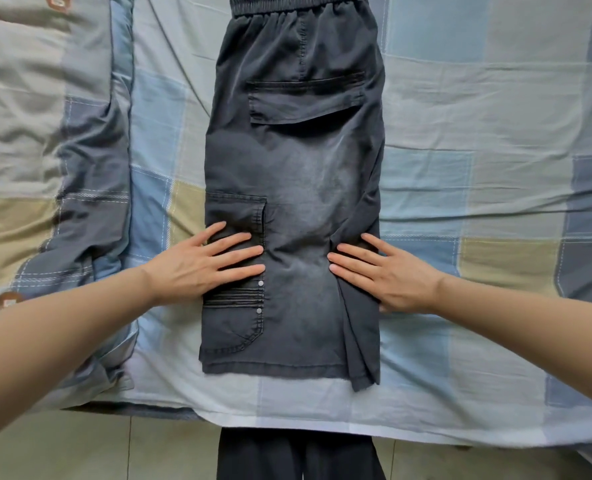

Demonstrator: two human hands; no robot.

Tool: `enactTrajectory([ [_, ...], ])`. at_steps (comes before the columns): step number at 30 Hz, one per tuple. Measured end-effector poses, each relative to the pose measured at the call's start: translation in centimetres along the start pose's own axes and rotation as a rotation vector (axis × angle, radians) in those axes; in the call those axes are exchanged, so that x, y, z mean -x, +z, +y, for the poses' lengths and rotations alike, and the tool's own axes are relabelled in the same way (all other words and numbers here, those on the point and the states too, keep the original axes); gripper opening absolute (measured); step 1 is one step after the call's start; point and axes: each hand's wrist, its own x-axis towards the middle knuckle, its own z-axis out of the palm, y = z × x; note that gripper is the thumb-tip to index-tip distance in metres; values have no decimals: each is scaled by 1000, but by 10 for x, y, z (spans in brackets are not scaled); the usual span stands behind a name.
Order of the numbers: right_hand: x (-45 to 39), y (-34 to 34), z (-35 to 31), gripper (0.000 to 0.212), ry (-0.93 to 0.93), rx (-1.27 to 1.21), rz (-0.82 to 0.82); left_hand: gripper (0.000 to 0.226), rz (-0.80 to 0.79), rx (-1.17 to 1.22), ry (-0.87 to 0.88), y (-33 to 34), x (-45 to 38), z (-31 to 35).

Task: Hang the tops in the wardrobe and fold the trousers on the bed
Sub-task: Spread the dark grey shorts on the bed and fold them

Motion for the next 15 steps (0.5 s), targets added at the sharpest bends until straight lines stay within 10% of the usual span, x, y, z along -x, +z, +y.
enactTrajectory([
  [5,11,-19,-6,62,156,-576,36,71,-76,511,-115,-20,6,13],
  [10,2,-60,17,20,1000,-1938,335,8,258,1812,-1054,-73,-15,-10],
  [15,-6,-62,40,20,1291,-2102,325,31,254,1923,-1272,-61,-15,-32],
])
